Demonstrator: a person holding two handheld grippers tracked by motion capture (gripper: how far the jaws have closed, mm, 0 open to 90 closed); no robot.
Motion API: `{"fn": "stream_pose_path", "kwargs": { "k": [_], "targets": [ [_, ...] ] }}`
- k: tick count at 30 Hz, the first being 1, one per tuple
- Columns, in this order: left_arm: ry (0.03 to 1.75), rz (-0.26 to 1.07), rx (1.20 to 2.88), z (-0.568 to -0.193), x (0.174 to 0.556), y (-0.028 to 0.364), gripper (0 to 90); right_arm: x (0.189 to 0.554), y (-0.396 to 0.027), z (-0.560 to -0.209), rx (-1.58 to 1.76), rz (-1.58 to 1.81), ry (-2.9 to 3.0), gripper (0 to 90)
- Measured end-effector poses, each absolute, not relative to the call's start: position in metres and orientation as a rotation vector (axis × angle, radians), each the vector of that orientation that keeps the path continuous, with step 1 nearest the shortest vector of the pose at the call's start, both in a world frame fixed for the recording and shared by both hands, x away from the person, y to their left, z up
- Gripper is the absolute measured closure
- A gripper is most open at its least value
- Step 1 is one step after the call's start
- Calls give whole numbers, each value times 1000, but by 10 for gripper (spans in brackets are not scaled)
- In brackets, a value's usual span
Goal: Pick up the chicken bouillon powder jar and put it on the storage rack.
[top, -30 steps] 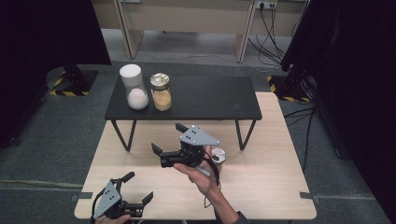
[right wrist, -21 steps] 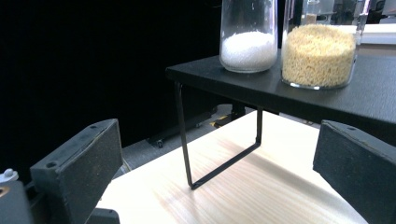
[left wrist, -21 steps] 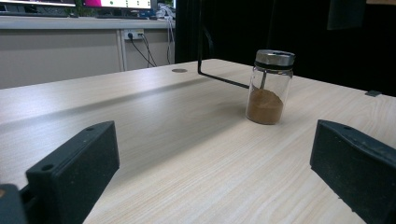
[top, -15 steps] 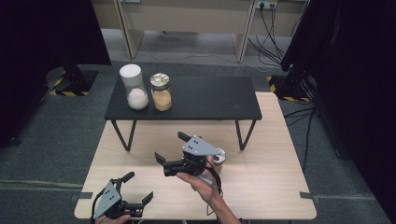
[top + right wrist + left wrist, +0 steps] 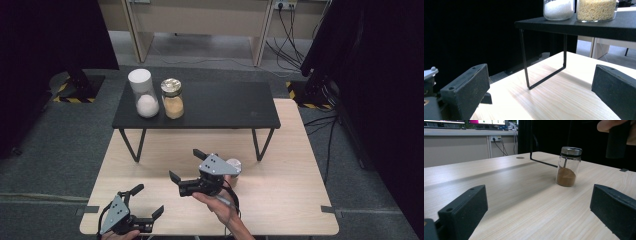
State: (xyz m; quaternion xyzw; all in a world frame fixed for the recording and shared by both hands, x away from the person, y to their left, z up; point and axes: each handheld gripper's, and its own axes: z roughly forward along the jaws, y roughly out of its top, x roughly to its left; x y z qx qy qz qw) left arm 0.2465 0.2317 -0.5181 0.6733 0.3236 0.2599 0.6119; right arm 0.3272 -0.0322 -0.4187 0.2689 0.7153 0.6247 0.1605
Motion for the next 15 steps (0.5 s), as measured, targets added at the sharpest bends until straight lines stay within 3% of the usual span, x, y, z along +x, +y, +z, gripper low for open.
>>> {"fn": "stream_pose_path", "kwargs": {
  "k": [15],
  "targets": [
    [745,599,1553,-518,246,232,7,324,-29,-438,771,1763,2072,17]
  ]
}}
